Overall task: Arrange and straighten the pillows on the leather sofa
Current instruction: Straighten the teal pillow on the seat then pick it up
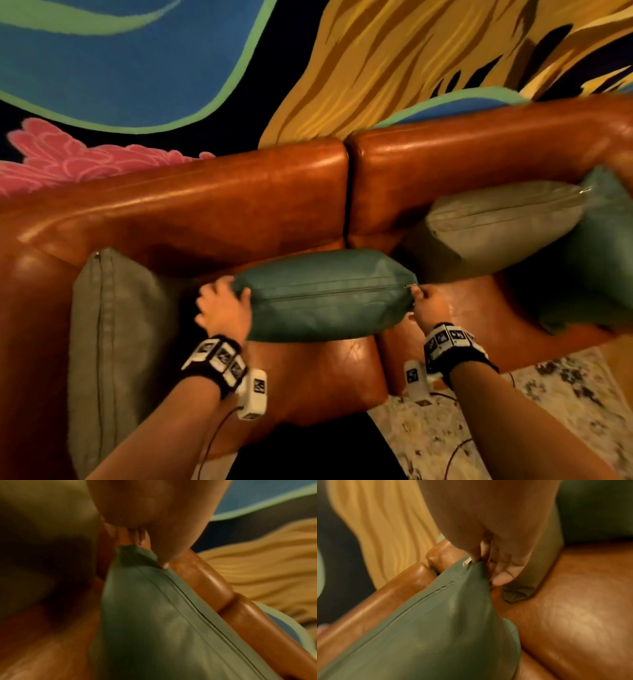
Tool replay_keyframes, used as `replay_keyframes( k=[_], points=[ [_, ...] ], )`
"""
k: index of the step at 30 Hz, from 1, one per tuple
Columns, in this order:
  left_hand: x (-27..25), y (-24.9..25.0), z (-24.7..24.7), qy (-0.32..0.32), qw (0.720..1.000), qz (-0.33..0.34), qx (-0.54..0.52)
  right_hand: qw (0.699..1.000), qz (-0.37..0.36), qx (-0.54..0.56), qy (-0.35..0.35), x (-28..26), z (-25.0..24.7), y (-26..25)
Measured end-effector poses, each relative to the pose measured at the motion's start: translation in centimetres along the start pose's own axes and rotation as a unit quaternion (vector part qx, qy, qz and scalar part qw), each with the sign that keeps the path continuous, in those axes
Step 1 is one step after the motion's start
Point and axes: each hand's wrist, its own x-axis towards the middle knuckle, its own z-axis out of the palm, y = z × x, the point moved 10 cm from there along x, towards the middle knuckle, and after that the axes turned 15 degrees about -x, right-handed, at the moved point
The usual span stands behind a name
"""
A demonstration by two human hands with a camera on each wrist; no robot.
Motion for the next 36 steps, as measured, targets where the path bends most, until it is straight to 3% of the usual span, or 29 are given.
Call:
replay_keyframes(
  k=[2, 4, 8, 10, 13, 17, 21, 25, 28, 30, 33, 34, 36],
  points=[
    [1.3, -3.0, -0.2, -0.049, 0.995, -0.081, -0.037, 1.0, -0.008, 0.006, -0.004, -0.1, -0.1, -0.8],
    [1.8, -3.3, 1.2, -0.105, 0.984, -0.099, -0.106, 1.0, -0.031, 0.004, -0.002, -1.3, -0.5, -3.1],
    [0.9, 0.2, -0.2, -0.098, 0.974, 0.002, -0.204, 0.995, -0.094, -0.037, 0.025, -3.8, -1.2, -6.3],
    [1.6, 0.0, -3.0, -0.065, 0.959, 0.009, -0.274, 0.991, -0.119, -0.025, 0.049, -4.7, -2.8, -7.0],
    [2.3, -1.3, -6.8, 0.042, 0.957, -0.017, -0.286, 0.994, -0.087, 0.008, 0.06, -5.9, -3.8, -6.5],
    [1.1, 1.9, -7.2, 0.007, 0.954, 0.029, -0.298, 0.994, -0.072, 0.015, 0.077, -7.2, -3.2, -6.2],
    [1.5, 0.3, -9.0, 0.039, 0.955, 0.019, -0.293, 0.997, -0.036, 0.0, 0.075, -5.8, -4.2, -3.0],
    [0.5, 2.7, -7.5, -0.024, 0.949, 0.035, -0.312, 0.997, 0.028, 0.003, 0.065, -3.5, -3.5, -1.6],
    [-1.7, 6.5, -8.1, -0.094, 0.931, 0.076, -0.345, 0.992, 0.024, -0.088, 0.091, -3.2, -4.2, -1.3],
    [-4.4, 10.4, -7.7, -0.135, 0.916, 0.101, -0.365, 0.984, -0.075, -0.138, 0.088, -4.7, -4.4, -4.5],
    [-8.8, 15.7, -3.9, -0.241, 0.882, 0.12, -0.386, 0.953, -0.294, -0.013, -0.077, -11.3, -0.9, -11.7],
    [-9.8, 16.7, -2.5, -0.253, 0.887, 0.136, -0.361, 0.93, -0.347, 0.002, -0.121, -13.7, 0.5, -13.5],
    [-11.3, 18.3, 0.1, -0.245, 0.909, 0.186, -0.281, 0.907, -0.406, -0.024, -0.109, -16.6, 1.8, -15.3]
  ],
)
